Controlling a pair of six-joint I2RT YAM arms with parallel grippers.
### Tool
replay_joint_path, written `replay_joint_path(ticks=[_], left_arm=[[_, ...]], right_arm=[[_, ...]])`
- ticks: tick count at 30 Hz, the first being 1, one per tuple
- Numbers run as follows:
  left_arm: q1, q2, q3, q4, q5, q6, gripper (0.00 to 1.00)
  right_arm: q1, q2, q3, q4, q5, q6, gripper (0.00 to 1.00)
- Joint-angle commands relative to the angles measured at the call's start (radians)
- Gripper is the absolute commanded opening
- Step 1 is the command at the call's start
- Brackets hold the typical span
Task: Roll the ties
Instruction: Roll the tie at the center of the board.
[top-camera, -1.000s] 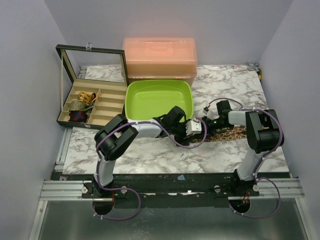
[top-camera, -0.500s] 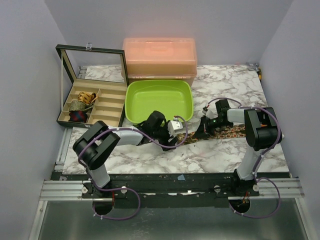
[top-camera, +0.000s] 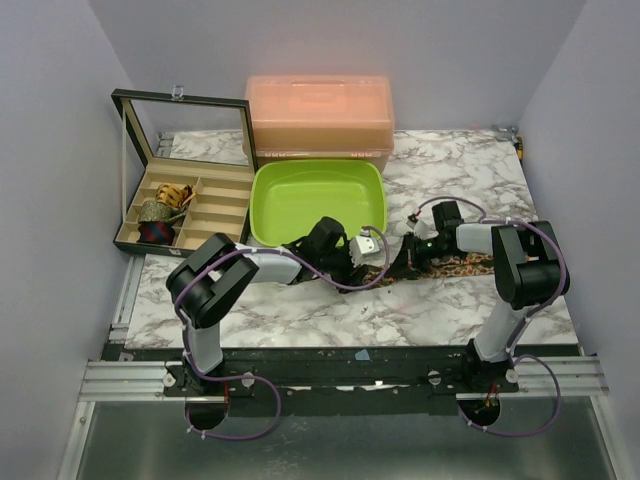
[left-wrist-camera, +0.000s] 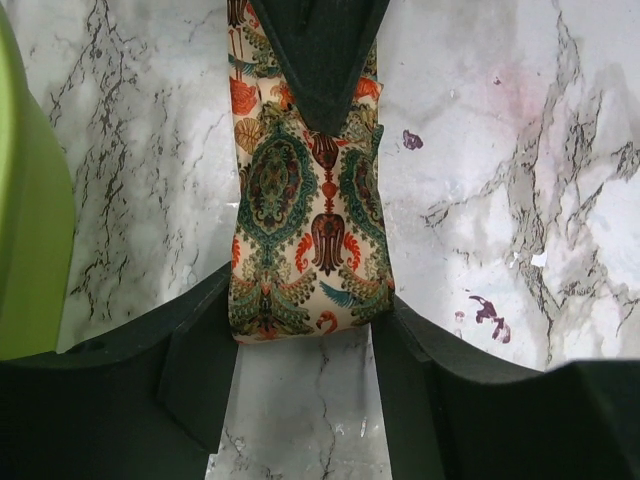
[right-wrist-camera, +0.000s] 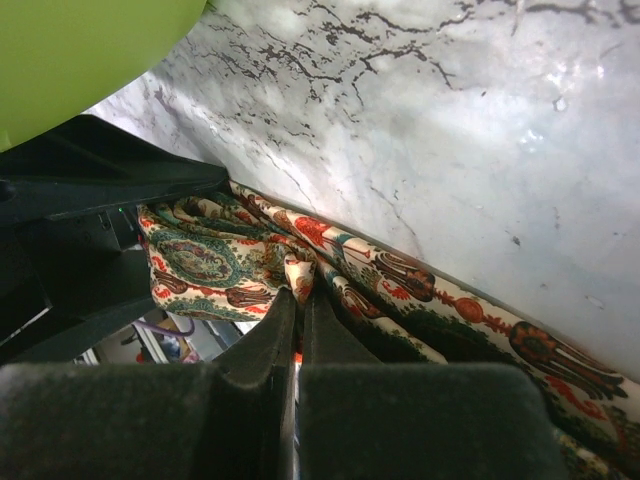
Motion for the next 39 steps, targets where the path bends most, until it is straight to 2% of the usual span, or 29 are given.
replay_joint_path(ticks=[1,5,9,11,13,17,20,26,33,39], left_arm=[[0.010,-0.028,-0.032,-0.036,0.032,0.009,0.56],[0.028,-0.052,-0.043,-0.069,0.082,-0.012,0.72],[0.014,-0.046,-0.062,-0.021,0.033,-0.013,0.76],[0.015,-0.017,-0.038,-0.027,0.001,-0.018,0.73],[0.015,0.005,-0.017,-0.039,-0.009,0.011,0.67],[0.020,0.004,-0.013,-0.068,-0.006,0.109,0.43],[0.033,-0.019,-0.042,-0.080,0.011,0.178,0.35],[0.044,-0.071,-0.083,-0.067,0.052,0.250,0.36],[0.001,-0.050,0.023,-0.067,0.086,0.147,0.36],[-0.064,0.006,0.087,-0.007,0.086,0.060,0.38]], right_arm=[[0.019,0.002,-0.059,0.077,0.166,0.061,0.00],[0.025,-0.006,-0.084,0.147,0.165,0.147,0.00],[0.040,-0.010,-0.095,0.180,0.161,0.184,0.00],[0.045,-0.017,-0.101,0.184,0.152,0.186,0.00],[0.046,-0.027,-0.109,0.182,0.138,0.185,0.00],[0.046,-0.068,-0.112,0.162,0.099,0.174,0.00],[0.046,-0.095,-0.079,0.107,0.075,0.142,0.00],[0.047,-0.046,-0.043,0.070,0.120,0.103,0.00],[0.066,0.012,-0.065,0.095,0.154,0.102,0.00],[0.072,0.024,-0.062,0.114,0.154,0.118,0.00]])
